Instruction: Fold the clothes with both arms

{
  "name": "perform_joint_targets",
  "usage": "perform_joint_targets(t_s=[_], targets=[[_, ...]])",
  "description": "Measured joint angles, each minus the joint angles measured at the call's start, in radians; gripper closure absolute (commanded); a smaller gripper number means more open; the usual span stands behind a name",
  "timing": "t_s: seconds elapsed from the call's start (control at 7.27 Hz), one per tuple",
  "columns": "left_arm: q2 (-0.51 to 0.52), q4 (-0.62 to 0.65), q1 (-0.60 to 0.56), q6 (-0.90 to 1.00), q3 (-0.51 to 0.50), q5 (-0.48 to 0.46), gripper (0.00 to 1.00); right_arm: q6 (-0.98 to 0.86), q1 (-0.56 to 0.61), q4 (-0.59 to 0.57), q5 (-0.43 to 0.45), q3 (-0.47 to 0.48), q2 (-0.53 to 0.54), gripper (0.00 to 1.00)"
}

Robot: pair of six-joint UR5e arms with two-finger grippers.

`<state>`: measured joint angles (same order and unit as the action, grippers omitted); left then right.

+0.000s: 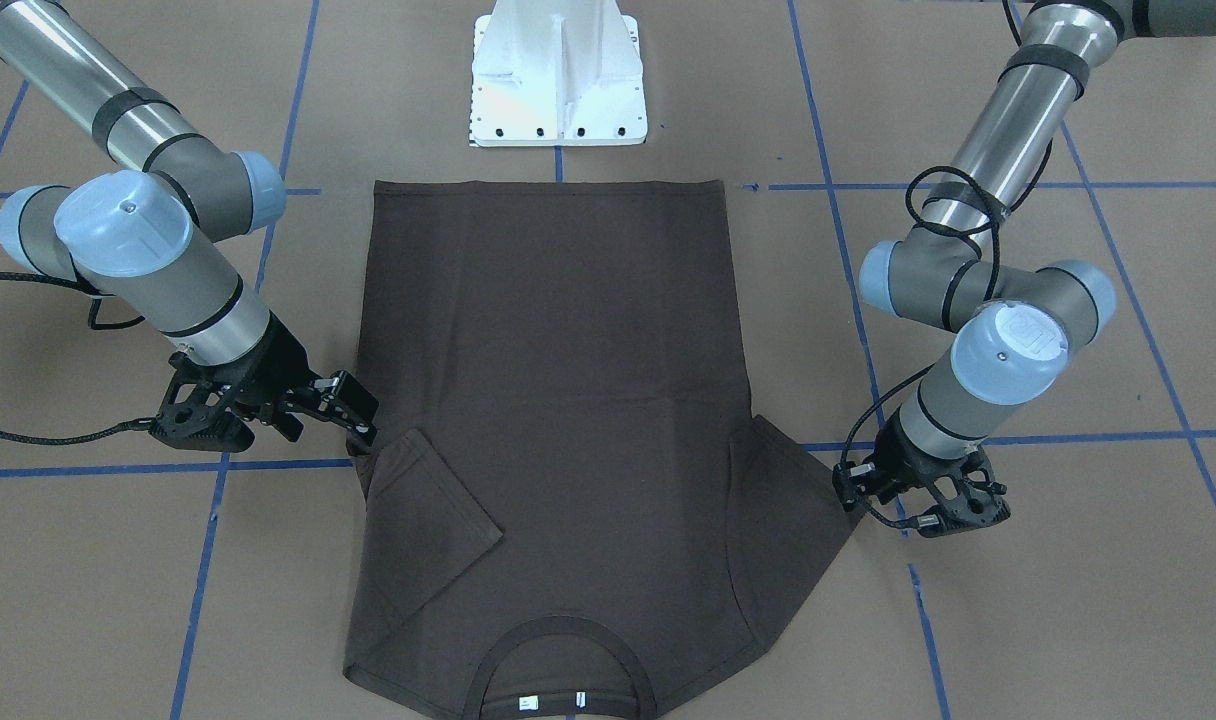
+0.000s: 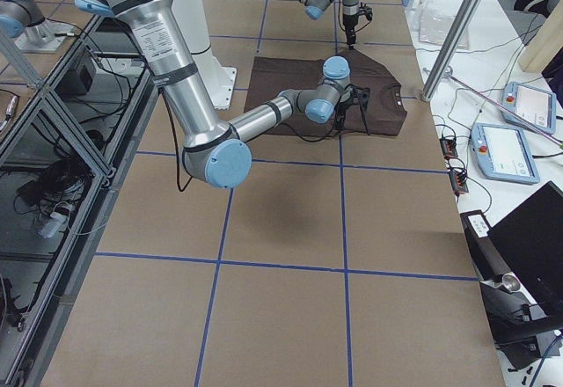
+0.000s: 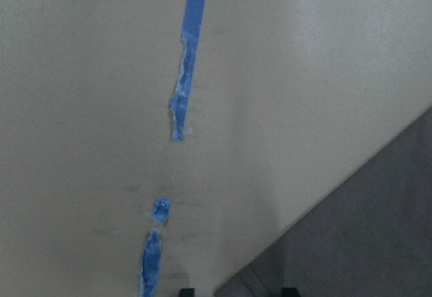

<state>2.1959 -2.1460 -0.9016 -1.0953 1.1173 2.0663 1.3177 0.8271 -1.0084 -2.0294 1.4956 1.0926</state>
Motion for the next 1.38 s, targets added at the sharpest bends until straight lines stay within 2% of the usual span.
perform_joint_targets(t_s=[0.55,0.69,0.83,1.38], targets=[[0.005,-0.005,0.005,0.000,-0.010,0.000,0.62,0.000,-0.003,-0.001,0.001,0.000,0.001,0.00],[0.006,-0.006,0.005,-0.001,-0.011,-0.001,0.75,0.000,-0.003,-0.001,0.001,0.000,0.001,0.00],[0.007,-0.007,0.006,-0.002,-0.012,-0.001,1.00,0.000,-0.003,-0.001,0.001,0.000,0.001,0.00],[0.044,-0.006,0.006,-0.019,-0.012,0.005,1.00,0.001,-0.003,0.000,0.000,0.002,0.001,0.00]])
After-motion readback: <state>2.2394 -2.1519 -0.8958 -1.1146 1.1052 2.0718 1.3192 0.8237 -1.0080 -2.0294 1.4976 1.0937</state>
